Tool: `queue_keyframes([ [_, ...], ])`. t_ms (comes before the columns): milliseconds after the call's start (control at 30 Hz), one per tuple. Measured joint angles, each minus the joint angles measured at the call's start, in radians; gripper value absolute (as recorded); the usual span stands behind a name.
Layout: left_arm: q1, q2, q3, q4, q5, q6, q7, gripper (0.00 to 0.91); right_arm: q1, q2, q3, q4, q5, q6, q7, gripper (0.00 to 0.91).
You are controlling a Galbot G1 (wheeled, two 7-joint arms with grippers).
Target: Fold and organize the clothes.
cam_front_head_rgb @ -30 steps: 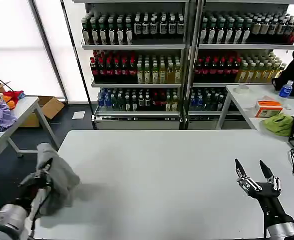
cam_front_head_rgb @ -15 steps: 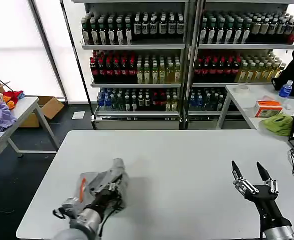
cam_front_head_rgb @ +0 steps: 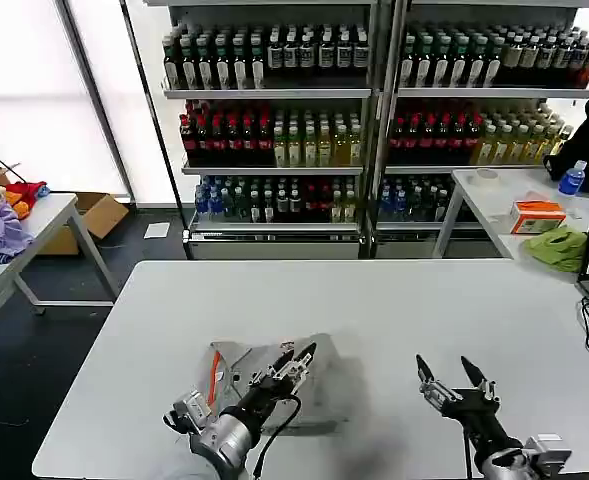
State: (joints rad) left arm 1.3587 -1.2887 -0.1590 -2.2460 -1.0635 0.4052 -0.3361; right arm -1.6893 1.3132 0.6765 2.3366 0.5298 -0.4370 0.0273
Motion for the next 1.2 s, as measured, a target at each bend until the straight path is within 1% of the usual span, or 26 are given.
queue_keyframes([
  [167, 0.017, 0.016, -0.058, -0.049, -0.017, -0.015, 0.013, 0.907, 0.047, -0.010, -0.085, -0.036, -0.001, -0.053, 0.025, 0.907],
  [467, 0.087, 0.014, -0.235, -0.141, 0.040, -0.035, 0.056, 0.907, 0.189, -0.002, -0.281, -0.158, 0.007, -0.101, 0.064, 0.897],
  [500, 0.094, 0.014, -0.252, -0.150, 0.045, -0.036, 0.060, 0.907, 0.206, 0.001, -0.299, -0.175, 0.010, -0.103, 0.068, 0.695],
  [533, 0.104, 0.013, -0.270, -0.159, 0.049, -0.036, 0.063, 0.907, 0.226, 0.004, -0.320, -0.196, 0.013, -0.107, 0.072, 0.181],
  [567, 0.113, 0.013, -0.286, -0.166, 0.051, -0.036, 0.064, 0.907, 0.242, 0.007, -0.337, -0.214, 0.015, -0.109, 0.076, 0.000],
  [700, 0.143, 0.013, -0.342, -0.183, 0.060, -0.035, 0.068, 0.907, 0.286, 0.019, -0.387, -0.284, 0.022, -0.115, 0.094, 0.000],
  [867, 0.160, 0.009, -0.387, -0.191, 0.067, -0.032, 0.068, 0.907, 0.317, 0.019, -0.414, -0.333, 0.050, -0.111, 0.098, 0.000],
  [1067, 0.165, 0.004, -0.410, -0.192, 0.079, -0.025, 0.065, 0.907, 0.322, 0.018, -0.415, -0.351, 0.097, -0.104, 0.091, 0.000],
  [1200, 0.173, 0.004, -0.429, -0.189, 0.081, -0.025, 0.066, 0.907, 0.312, 0.006, -0.387, -0.345, 0.131, -0.108, 0.078, 0.000],
])
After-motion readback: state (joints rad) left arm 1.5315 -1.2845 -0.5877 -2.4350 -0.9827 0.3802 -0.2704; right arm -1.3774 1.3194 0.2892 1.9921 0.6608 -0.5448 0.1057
